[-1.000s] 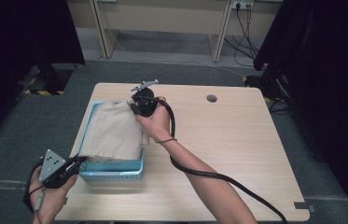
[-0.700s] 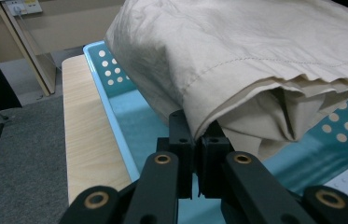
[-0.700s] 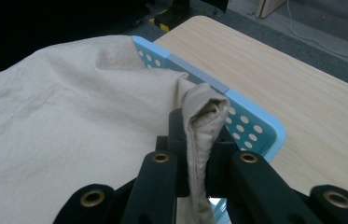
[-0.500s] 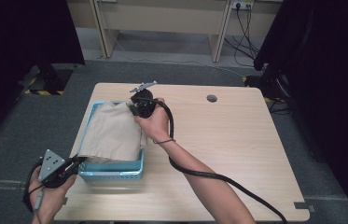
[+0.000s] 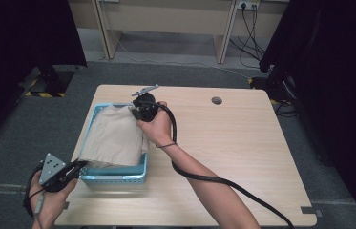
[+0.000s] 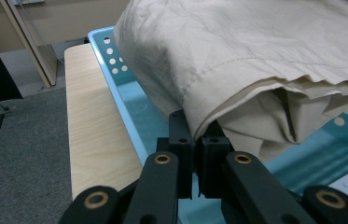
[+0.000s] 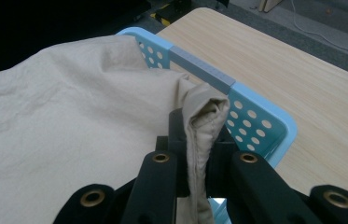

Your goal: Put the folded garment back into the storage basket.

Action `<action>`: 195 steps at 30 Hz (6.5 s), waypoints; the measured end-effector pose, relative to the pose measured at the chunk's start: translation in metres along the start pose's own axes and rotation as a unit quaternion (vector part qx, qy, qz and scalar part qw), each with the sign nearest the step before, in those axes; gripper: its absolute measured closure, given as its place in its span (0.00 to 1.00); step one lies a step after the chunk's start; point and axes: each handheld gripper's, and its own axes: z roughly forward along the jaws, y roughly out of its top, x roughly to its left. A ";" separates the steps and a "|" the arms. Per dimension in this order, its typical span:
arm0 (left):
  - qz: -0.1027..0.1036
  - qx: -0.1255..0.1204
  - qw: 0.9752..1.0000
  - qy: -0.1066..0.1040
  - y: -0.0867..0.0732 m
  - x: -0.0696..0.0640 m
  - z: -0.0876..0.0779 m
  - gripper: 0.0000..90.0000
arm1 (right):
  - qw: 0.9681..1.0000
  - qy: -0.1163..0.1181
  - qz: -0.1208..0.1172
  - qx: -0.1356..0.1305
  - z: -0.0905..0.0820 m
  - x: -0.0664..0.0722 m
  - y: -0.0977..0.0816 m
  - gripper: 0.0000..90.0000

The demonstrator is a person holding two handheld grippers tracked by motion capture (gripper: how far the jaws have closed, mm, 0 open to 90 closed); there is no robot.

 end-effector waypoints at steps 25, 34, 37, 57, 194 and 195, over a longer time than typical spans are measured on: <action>-0.016 -0.038 0.999 -0.015 0.015 0.000 -0.003 0.43 | 1.000 -0.028 0.001 0.013 0.002 -0.012 0.001 0.51; -0.035 -0.038 0.998 -0.026 0.013 -0.005 0.002 0.31 | 0.999 -0.027 -0.009 0.024 0.001 -0.014 0.001 0.45; -0.059 -0.039 0.997 -0.026 0.013 -0.005 0.003 0.24 | 0.999 -0.028 -0.010 0.023 0.000 -0.015 0.001 0.42; -0.053 -0.061 0.995 -0.056 0.026 -0.023 0.003 0.17 | 0.999 -0.030 -0.007 0.022 -0.011 -0.027 -0.004 0.35; 0.081 -0.066 0.954 -0.280 0.027 -0.200 0.082 0.17 | 0.984 -0.145 0.104 -0.008 -0.175 -0.171 -0.202 0.35; 0.082 -0.066 0.954 -0.282 0.026 -0.201 0.082 0.17 | 0.984 -0.146 0.106 -0.008 -0.176 -0.171 -0.204 0.35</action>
